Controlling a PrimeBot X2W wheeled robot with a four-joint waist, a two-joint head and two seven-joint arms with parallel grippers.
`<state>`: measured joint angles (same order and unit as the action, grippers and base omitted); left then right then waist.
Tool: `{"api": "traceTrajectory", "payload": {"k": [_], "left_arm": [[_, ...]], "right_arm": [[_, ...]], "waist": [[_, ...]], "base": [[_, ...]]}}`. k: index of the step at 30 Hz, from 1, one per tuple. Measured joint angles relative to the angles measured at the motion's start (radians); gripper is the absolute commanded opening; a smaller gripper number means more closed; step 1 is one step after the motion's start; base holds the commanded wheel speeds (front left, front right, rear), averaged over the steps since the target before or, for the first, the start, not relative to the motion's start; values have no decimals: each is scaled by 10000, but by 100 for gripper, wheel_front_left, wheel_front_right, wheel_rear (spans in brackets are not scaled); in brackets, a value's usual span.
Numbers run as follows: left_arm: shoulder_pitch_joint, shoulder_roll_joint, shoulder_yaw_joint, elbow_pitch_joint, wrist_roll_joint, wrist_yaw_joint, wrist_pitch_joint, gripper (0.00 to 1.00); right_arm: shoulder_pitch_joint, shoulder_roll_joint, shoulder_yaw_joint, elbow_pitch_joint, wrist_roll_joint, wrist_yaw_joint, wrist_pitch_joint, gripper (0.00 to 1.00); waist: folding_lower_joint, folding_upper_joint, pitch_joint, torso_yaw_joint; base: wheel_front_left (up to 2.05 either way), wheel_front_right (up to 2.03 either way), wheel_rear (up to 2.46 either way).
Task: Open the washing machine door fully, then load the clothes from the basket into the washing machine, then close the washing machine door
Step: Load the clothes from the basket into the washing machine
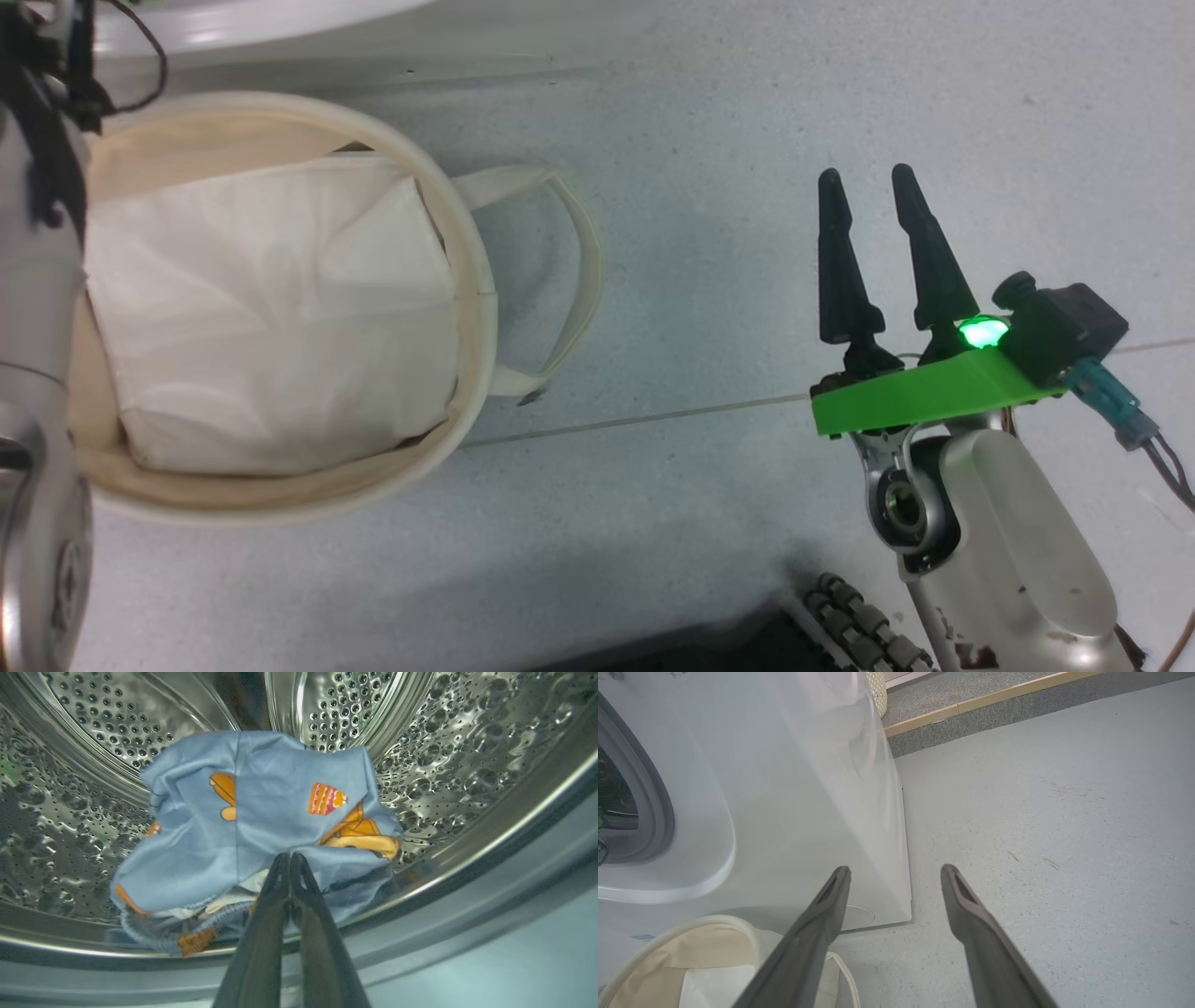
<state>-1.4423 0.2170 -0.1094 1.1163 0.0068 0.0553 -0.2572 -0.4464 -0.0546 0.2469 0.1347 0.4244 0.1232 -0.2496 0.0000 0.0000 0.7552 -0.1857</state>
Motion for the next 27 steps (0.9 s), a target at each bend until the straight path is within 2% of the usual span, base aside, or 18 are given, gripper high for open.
{"api": "traceTrajectory", "payload": {"k": [9, 19, 20, 21, 27], "left_arm": [[-720, 556, 201, 393, -117, 395, 0, 0], [-1552, 698, 150, 646, -215, 681, -2, 0], [-1580, 696, 148, 646, -215, 685, 0, 84], [-1581, 696, 136, 648, -215, 700, -2, 100], [-1483, 625, -23, 184, -240, 761, -2, 100]], "right_arm": [[-6, 2, 61, -94, 215, 0, 0, 100], [-28, 4, 58, -234, 489, 0, 0, 100], [-40, 4, 59, -238, 512, 0, 0, 100], [-61, 4, 61, -234, 512, 0, 0, 100], [-214, 4, 8, -228, 506, 2, 0, 100]], "waist": [[0, 0, 366, -426], [1, 0, 705, -779], [1, 0, 726, -775], [1, 0, 737, -763], [1, 0, 648, -575]], "base": [[0, 0, 0], [0, 0, 0], [0, 0, 0], [0, 0, 0], [0, 0, 0]]}}
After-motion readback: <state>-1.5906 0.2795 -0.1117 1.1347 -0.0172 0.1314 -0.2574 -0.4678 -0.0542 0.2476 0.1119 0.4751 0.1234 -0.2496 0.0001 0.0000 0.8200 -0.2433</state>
